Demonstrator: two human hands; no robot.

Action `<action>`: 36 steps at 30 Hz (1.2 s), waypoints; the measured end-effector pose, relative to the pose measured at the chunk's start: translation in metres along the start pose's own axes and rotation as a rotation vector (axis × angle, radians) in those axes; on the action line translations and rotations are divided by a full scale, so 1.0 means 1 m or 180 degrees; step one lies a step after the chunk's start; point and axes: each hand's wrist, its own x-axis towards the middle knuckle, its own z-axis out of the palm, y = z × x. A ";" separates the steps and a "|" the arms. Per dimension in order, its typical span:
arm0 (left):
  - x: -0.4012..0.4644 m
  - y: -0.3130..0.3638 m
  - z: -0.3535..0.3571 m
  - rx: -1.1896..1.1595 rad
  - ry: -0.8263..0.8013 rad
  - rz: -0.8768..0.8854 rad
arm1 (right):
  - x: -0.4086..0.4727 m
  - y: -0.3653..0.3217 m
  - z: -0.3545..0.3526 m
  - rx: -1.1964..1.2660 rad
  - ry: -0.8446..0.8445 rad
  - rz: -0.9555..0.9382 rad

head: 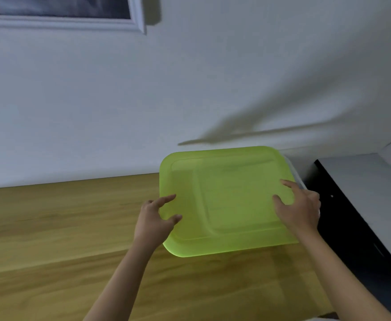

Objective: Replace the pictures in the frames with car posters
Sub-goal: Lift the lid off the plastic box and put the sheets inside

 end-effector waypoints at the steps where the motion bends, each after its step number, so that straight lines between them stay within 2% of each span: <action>1: 0.001 0.009 0.014 0.0063 0.0004 0.0011 | 0.011 0.010 -0.005 -0.0004 0.0003 0.0024; 7: 0.011 0.044 0.075 0.0276 -0.0035 -0.0212 | 0.071 0.057 -0.012 0.0010 -0.0158 -0.0062; 15: 0.019 0.069 0.102 0.0663 0.0173 -0.0449 | 0.109 0.077 0.005 -0.0144 -0.0692 0.0036; 25: 0.022 0.074 0.112 0.1058 0.0231 -0.0580 | 0.110 0.091 0.020 -0.0072 -0.0685 0.0005; 32: 0.023 0.077 0.116 0.1512 0.0216 -0.0535 | 0.111 0.101 0.020 -0.0026 -0.0703 -0.0321; 36: 0.022 0.075 0.119 0.1302 0.0240 -0.0606 | 0.106 0.106 0.022 0.0015 -0.0654 -0.0563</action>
